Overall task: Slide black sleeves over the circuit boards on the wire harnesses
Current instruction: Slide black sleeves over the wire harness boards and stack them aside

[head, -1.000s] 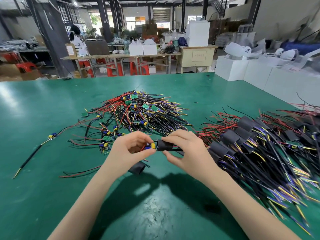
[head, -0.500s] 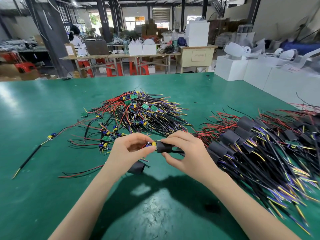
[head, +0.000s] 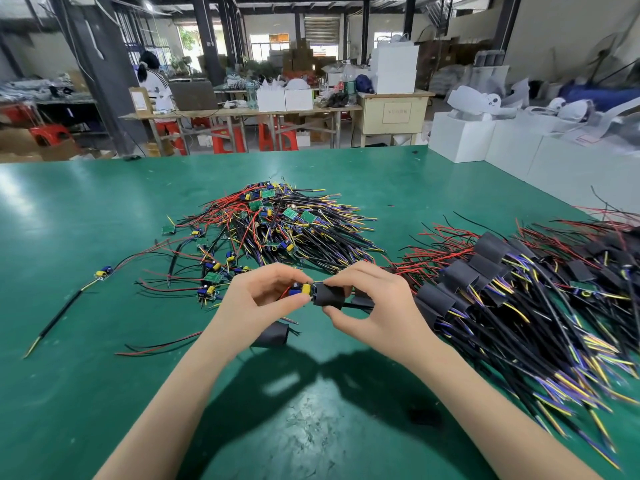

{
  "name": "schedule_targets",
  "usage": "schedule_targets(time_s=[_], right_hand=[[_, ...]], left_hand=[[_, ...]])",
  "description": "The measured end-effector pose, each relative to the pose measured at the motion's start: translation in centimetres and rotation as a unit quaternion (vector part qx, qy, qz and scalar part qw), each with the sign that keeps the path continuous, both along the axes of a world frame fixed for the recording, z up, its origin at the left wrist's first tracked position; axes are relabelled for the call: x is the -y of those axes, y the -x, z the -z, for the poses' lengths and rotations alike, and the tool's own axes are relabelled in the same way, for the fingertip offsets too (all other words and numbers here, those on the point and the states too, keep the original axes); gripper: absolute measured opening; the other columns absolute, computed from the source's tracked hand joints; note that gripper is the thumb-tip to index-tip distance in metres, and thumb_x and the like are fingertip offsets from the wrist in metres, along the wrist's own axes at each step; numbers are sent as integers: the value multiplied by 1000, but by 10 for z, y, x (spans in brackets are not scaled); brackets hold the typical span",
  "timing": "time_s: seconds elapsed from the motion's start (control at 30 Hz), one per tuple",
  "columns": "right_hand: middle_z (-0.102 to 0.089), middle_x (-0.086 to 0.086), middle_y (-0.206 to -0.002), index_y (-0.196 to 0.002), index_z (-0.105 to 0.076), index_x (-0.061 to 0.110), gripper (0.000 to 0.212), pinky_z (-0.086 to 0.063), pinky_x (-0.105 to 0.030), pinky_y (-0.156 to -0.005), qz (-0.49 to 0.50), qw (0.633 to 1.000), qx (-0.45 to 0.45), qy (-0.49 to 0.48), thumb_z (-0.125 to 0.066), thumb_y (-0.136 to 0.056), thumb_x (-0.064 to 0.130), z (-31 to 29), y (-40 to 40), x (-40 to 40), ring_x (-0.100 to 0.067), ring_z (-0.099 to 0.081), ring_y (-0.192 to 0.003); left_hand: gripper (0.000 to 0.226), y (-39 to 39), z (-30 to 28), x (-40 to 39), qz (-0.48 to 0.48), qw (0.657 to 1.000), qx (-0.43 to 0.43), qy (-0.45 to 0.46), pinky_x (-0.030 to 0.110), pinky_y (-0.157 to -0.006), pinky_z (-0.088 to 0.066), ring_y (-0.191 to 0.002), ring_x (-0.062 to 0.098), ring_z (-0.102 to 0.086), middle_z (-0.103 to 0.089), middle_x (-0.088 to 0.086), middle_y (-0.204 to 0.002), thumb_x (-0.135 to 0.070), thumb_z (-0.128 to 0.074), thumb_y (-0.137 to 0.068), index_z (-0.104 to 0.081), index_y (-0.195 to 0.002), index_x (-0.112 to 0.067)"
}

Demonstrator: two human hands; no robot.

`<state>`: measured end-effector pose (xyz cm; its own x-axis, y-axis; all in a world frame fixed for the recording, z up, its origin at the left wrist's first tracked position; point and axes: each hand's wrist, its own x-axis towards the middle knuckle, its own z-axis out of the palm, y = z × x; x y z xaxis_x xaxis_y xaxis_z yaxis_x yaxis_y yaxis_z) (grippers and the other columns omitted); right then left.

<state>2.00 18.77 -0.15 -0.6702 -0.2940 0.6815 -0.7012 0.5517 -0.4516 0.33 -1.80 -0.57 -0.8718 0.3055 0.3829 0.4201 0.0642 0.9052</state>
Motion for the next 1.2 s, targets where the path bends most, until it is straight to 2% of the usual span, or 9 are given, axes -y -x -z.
schedule_targets(time_s=[0.1,0.27,0.37,0.43,0.6,0.77,0.93,1.0,1.2], right_hand=[[-67,0,-93,-102,-72,11,30,-50,-29,-81,8,1000,-7,1,-80,-73,14,0,1,-2,-15,-61,-86],[-69,-4,-99,-109,-71,6,36,-49,-19,-83,-13,999,-28,-37,-80,-74,11,3,3,-2,-16,-64,-87],[-69,-8,-99,-108,-71,3,36,-53,-29,-80,-12,994,-73,-81,-79,-72,3,5,6,-2,-22,-66,-86],[-69,-8,-98,-106,-71,3,35,-54,-30,-78,-8,994,-81,-77,-78,-72,2,5,5,-1,-23,-66,-85],[-71,-2,-92,-103,-74,7,32,-52,-24,-76,-13,1000,-13,3,-77,-71,5,1,1,2,-13,-65,-78],[-70,0,-90,-102,-76,11,33,-54,-26,-75,-20,999,38,31,-78,-70,4,-3,-1,2,-13,-65,-77],[-70,-2,-95,-105,-73,7,35,-49,-16,-80,-31,999,-26,-2,-78,-72,1,-1,1,1,-12,-64,-82],[-70,-5,-97,-106,-73,5,35,-49,-17,-81,-34,998,-55,-15,-77,-72,-1,1,2,3,-12,-64,-84],[-69,-4,-97,-108,-72,4,33,-47,-15,-83,-21,997,-70,6,-77,-75,3,-2,3,-1,-10,-62,-85]], left_hand=[[19,0,-1,0,-3,1000,0,-12,16,-76,-51,-81,8,-65,-73,1,-89,-11,-71,-77,-70,-95,-7],[14,2,1,1,-20,1000,4,3,15,-73,-50,-77,7,-65,-73,1,-87,-11,-73,-77,-73,-92,-11],[13,4,2,3,-37,999,21,5,18,-69,-52,-67,11,-63,-72,2,-78,-19,-74,-75,-75,-88,-17],[11,4,2,3,-38,999,26,7,18,-69,-51,-63,11,-61,-70,1,-73,-19,-74,-76,-75,-87,-19],[14,1,0,3,-3,1000,18,-8,17,-76,-51,-79,10,-66,-73,2,-88,-10,-73,-77,-73,-90,-13],[17,-1,-2,2,3,1000,15,12,19,-78,-53,-78,9,-65,-73,1,-85,5,-72,-78,-70,-91,-7],[16,1,-1,2,-27,998,53,7,21,-64,-53,-59,16,-63,-71,9,-71,-3,-76,-76,-66,-89,-5],[16,0,-1,3,-13,998,65,-1,21,-62,-53,-57,17,-63,-71,11,-69,-11,-76,-73,-67,-85,-7],[24,3,-4,14,40,997,65,-1,22,-78,-54,-88,12,-68,-74,4,-99,-20,-77,-75,-74,-99,-22]])
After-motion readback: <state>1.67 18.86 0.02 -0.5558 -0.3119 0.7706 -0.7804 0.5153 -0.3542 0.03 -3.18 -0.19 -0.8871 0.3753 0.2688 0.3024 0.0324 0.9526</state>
